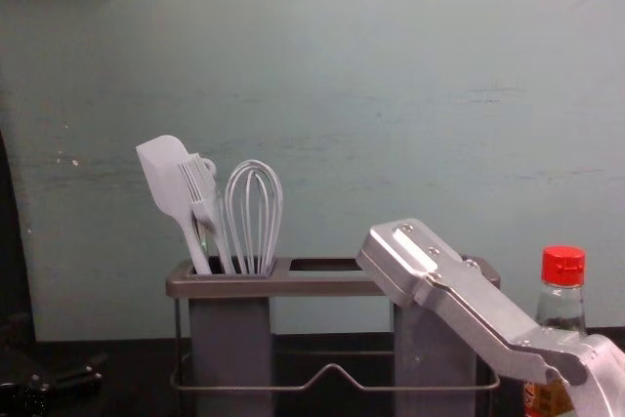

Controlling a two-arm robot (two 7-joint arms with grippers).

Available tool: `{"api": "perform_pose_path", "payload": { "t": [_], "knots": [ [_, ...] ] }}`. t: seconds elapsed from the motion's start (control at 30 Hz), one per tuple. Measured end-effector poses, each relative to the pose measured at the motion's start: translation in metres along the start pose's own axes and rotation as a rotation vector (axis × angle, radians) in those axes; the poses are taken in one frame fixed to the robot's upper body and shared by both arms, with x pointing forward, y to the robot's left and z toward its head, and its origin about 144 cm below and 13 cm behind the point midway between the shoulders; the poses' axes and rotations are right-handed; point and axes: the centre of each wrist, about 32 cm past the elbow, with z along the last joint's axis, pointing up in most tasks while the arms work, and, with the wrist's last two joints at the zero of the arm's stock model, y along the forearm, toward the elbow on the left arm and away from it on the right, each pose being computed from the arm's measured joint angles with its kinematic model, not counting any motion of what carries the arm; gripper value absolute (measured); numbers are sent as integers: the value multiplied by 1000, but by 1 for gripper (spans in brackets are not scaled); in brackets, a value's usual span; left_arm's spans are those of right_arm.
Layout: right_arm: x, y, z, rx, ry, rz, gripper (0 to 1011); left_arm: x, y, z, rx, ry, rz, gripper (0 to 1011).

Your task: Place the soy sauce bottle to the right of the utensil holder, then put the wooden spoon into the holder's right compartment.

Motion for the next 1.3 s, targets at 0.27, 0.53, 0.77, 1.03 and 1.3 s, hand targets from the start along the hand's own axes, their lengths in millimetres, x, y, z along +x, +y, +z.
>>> {"api": "perform_pose_path", "payload": {
  "t": [0.27, 0.53, 0.77, 1.03, 1.3],
  "knots": [
    [0, 0, 0, -3, 3, 0, 1004, 0, 0, 0, 0, 0, 0, 1005],
    [0, 0, 0, -3, 4, -2, 930, 0, 0, 0, 0, 0, 0, 1005],
    [0, -1, 0, -3, 5, -3, 837, 0, 0, 0, 0, 0, 0, 1005],
    [0, -1, 0, -3, 5, -3, 837, 0, 0, 0, 0, 0, 0, 1005],
    [0, -1, 0, -4, 6, -3, 837, 0, 0, 0, 0, 0, 0, 1005]
  ]
}}
